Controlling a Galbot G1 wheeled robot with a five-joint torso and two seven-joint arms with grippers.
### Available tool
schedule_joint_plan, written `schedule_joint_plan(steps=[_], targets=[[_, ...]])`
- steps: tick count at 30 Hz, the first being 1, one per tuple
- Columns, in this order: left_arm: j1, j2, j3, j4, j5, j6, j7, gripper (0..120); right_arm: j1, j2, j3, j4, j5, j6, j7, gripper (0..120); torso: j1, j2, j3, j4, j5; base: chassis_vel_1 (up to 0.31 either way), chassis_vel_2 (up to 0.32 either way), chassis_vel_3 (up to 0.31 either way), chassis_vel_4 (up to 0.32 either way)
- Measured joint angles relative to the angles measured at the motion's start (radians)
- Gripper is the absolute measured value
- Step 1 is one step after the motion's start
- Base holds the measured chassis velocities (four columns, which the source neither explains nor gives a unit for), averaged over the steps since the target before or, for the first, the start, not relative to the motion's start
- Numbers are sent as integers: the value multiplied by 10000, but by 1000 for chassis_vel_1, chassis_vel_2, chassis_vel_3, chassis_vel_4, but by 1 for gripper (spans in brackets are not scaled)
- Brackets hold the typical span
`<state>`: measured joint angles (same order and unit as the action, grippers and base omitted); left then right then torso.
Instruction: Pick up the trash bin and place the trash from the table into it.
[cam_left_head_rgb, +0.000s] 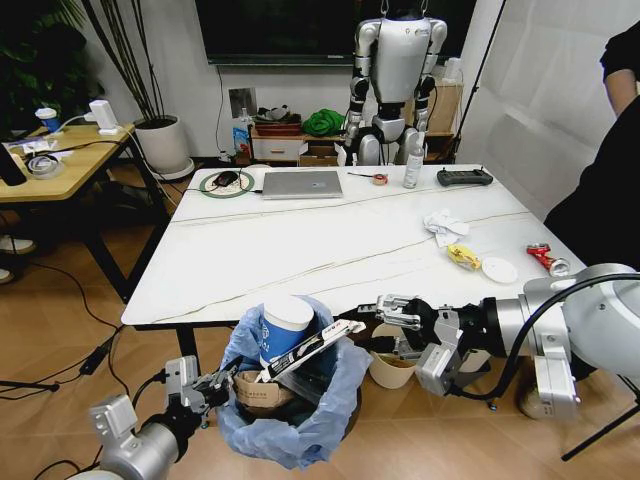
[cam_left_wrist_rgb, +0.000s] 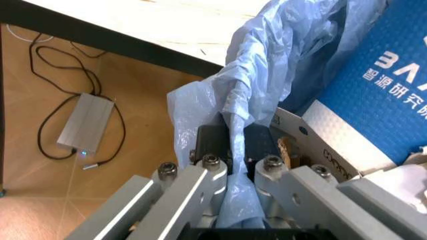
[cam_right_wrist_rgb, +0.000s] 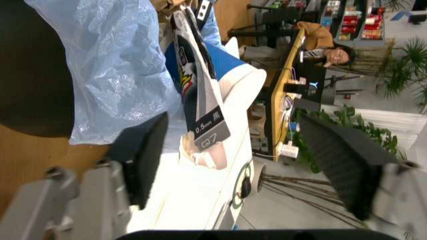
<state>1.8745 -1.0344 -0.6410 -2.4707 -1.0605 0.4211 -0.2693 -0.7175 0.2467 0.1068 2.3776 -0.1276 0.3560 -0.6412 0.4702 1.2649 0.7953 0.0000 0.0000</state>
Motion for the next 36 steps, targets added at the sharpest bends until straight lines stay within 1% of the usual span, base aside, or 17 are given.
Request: schedule_joint_plan(steps=[1,3,5,8,15,19,21,24,27,30,32,34,35,36], targets=[[0,1,0,1,0,1,0,0,0,1,0,-2,-1,0,0,77,0,0,0,0,0,0,0,0,0],[-11,7,0,3,-1,7,1,0,8,3,-1,-10,-23,3,4,89,0,0,0,0,0,0,0,0,0],[-17,12,3,6,-3,10,1,0,10,-1,-2,-12,-31,7,4,97,0,0,0,0,0,0,0,0,0],[-18,11,17,21,-1,16,5,0,10,-18,-2,-5,-32,9,6,100,0,0,0,0,0,0,0,0,0],[30,13,2,45,56,18,34,0,-201,-63,158,-278,-52,124,2,100,0,0,0,0,-1,0,0,0,0],[24,65,-46,93,137,12,71,0,-199,204,346,-1490,-347,357,-11,100,0,0,0,0,1,0,0,0,0],[17,76,-39,109,146,9,75,0,-186,252,379,-1641,-408,386,-11,100,0,0,0,0,2,0,0,0,0],[28,155,-19,166,206,-17,143,0,-559,403,814,-2441,-770,587,-4,100,2,0,1,0,-1,0,0,0,0],[28,163,-19,166,213,-29,156,0,-673,453,893,-2619,-738,570,59,100,2,0,1,-2,1,0,0,0,0],[31,186,-17,130,213,-37,168,0,-641,771,1134,-3057,-452,347,306,100,1,0,0,-1,1,0,0,0,0],[59,199,-18,101,222,-40,179,0,-576,1005,1208,-3380,112,5,630,100,1,0,1,0,-4,0,0,0,0],[65,200,-18,95,229,-41,184,0,-584,1096,1227,-3479,379,-151,769,100,1,0,0,0,-3,0,0,0,0],[78,185,-21,86,269,-53,208,0,-688,1478,1351,-3830,1268,-736,1239,100,1,0,1,0,-3,0,0,0,0],[76,172,-21,84,287,-61,226,0,-761,1774,1427,-4055,1883,-1086,1576,100,1,0,1,0,1,0,0,0,0]])
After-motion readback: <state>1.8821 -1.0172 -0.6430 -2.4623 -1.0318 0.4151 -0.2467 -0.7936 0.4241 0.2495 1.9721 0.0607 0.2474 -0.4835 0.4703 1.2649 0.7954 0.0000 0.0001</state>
